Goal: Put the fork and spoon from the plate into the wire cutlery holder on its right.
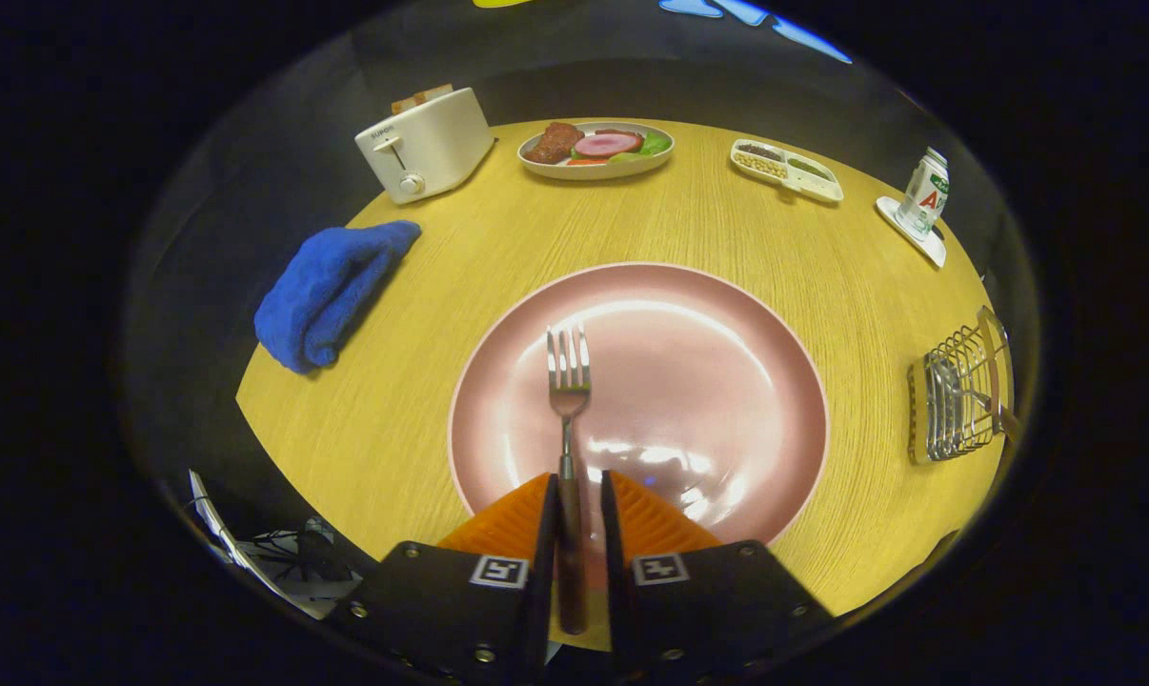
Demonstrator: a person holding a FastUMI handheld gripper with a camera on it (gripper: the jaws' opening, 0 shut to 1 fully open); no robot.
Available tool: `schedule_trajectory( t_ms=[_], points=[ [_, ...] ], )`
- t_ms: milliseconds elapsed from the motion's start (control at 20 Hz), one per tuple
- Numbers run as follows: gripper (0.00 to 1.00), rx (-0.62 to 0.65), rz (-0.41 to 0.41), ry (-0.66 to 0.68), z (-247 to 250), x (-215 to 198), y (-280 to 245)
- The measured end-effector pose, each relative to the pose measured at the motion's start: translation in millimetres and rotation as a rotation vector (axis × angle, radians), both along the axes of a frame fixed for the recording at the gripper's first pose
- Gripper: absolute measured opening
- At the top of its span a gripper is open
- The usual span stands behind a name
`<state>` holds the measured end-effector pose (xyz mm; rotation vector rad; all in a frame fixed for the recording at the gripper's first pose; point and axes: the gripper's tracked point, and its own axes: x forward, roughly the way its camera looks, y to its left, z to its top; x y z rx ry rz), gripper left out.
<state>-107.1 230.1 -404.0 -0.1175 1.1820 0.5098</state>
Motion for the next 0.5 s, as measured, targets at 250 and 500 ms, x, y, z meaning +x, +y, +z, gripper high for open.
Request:
schedule_trajectory(
  t_ms=[250, 500],
  points=[
    [0.06, 0.009, -0.005, 0.005, 3, -2, 1],
    [0.06, 0.042, -0.037, 0.001, 12, 6, 1]
  ],
)
